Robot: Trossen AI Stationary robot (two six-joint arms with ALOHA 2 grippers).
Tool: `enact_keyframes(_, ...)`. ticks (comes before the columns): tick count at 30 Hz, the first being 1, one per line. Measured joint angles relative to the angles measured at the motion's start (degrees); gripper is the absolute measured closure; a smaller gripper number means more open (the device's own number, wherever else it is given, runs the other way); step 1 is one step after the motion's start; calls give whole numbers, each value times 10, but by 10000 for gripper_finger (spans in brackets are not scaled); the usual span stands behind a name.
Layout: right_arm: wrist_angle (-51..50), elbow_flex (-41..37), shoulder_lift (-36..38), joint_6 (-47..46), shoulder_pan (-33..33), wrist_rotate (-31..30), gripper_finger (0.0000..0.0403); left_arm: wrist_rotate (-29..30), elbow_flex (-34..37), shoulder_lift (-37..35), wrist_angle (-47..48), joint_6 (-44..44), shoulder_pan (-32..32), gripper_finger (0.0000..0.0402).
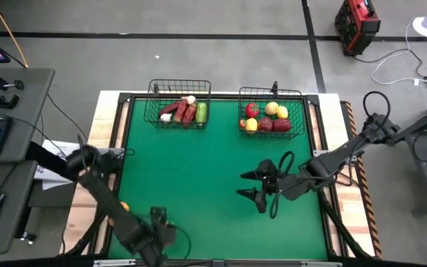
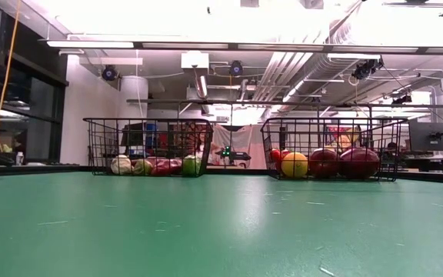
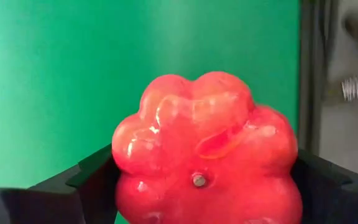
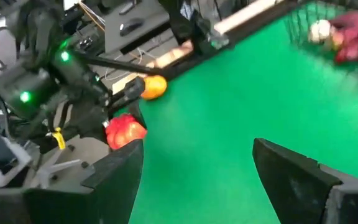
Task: Sort produce into baskets
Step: Put the orange pumpkin into the left wire basket
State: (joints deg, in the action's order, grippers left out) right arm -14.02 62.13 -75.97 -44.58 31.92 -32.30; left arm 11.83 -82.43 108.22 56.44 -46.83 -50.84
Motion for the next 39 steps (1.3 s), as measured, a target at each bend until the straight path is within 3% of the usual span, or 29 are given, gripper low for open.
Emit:
enact_keyframes(7, -1, 0, 58, 97, 14, -76, 107, 152, 0, -91, 4, -7, 121, 81)
enact_keyframes(10, 2, 0, 85, 138, 23, -155, 107, 207, -1, -108, -3, -8, 199, 81)
enact_keyframes(14, 7, 0, 116, 165, 30, -263, 107, 217, 0, -106, -73, 57, 315, 78)
enact_keyframes(17, -3, 0, 137, 180, 30, -311, 107, 192, 0, -99, -186, 152, 401, 76)
enact_keyframes(22, -34, 0, 172, 181, 23, -366, 107, 91, 0, -84, -407, 261, 536, 74)
enact_keyframes(25, -56, 0, 188, 181, 14, -383, 107, 45, -1, -78, -478, 302, 600, 73)
enact_keyframes(30, -74, 0, 203, 174, -21, -411, 107, -3, -1, -81, -445, 369, 694, 72)
enact_keyframes(39, -89, 0, 205, 107, -109, -392, 107, -74, 0, -110, -241, 440, 842, 71)
